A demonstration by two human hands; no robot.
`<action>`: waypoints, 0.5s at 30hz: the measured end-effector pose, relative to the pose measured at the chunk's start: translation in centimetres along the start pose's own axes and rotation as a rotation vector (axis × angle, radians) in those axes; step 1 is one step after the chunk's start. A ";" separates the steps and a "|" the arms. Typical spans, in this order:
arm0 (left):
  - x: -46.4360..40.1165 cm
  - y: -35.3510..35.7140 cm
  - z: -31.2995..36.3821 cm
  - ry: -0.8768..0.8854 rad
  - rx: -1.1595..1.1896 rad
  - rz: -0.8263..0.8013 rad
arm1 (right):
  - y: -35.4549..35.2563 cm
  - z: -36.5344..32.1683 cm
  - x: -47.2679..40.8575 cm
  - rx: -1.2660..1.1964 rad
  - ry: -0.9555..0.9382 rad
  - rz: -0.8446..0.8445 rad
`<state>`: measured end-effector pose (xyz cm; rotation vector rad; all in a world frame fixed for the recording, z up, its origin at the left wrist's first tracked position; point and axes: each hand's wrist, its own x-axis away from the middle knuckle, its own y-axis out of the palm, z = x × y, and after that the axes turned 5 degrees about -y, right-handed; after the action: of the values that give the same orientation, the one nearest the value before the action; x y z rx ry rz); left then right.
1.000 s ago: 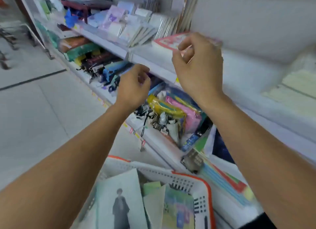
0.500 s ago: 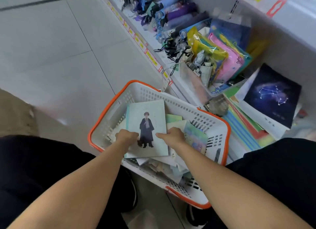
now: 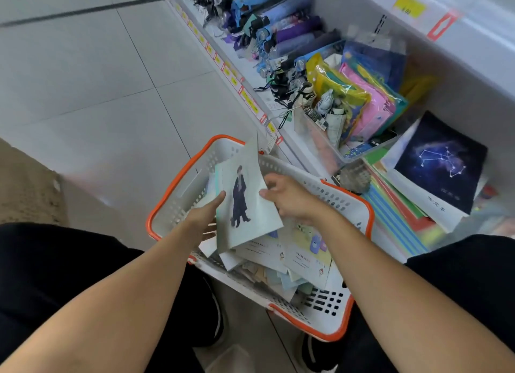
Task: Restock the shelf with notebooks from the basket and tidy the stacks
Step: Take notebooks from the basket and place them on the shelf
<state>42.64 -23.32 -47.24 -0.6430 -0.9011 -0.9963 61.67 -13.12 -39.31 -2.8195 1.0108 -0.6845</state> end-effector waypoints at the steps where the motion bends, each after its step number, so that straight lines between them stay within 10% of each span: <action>1: 1.1 0.2 0.6 0.033 0.087 -0.113 | -0.9 -1.7 0.6 0.033 -0.052 0.008; 6: 6.6 0.9 6.7 0.382 0.358 -0.428 | -6.0 -9.3 4.0 0.079 -0.251 0.196; 10: 12.0 1.9 15.5 0.682 0.264 -0.396 | -8.4 -13.1 6.5 -0.181 -0.262 0.123; 15: 18.7 6.7 27.0 0.906 0.077 -0.262 | -13.1 -18.4 6.7 -0.546 -0.435 0.420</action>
<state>44.33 -6.84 -18.10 0.0354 -0.2109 -1.3122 66.01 -5.52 -17.49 -2.7855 1.8134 0.2808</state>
